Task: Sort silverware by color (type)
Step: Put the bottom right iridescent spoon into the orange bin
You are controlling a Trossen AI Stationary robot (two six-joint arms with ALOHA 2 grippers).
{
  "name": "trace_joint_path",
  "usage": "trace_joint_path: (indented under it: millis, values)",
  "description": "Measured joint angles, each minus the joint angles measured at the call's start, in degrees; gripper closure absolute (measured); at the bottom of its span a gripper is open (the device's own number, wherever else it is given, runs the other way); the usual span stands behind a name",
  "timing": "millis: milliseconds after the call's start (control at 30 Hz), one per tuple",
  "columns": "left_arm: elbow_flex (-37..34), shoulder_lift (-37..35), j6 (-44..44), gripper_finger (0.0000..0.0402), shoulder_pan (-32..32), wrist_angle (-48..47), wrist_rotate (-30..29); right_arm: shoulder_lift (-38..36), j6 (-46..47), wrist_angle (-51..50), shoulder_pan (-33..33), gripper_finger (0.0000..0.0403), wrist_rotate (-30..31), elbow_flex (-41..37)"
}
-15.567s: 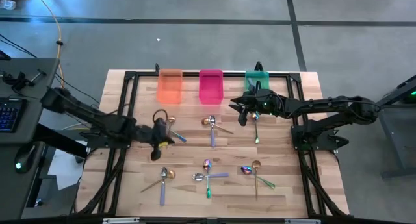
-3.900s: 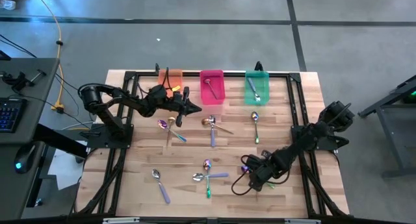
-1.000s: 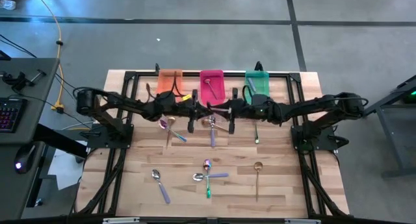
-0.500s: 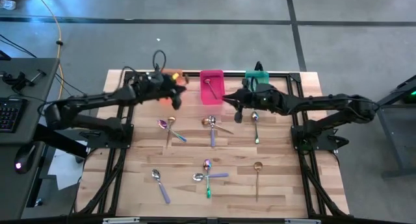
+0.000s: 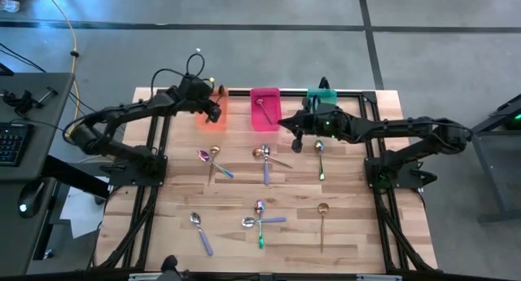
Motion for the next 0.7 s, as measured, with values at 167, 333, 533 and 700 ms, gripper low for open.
trace_joint_path:
  millis: [167,333,533,700]
  values:
    - [0.0,4.19,0.05,0.0398,2.07,0.34,0.14,0.01,-0.12,-0.73,0.0,0.0402,0.0,0.0]
    - [0.0,5.96,0.06,0.0395,3.35,0.46,-0.02,0.01,-0.22,-1.32,0.0,0.0403,0.0,0.0]
    - [0.0,6.03,-0.65,0.038,3.59,1.58,-0.3,0.01,-0.02,-2.07,0.0,0.0403,0.0,0.0]
    - [0.0,6.03,-0.89,0.0353,3.59,1.82,-0.3,0.01,-0.02,-2.37,0.0,0.0403,0.0,0.0]
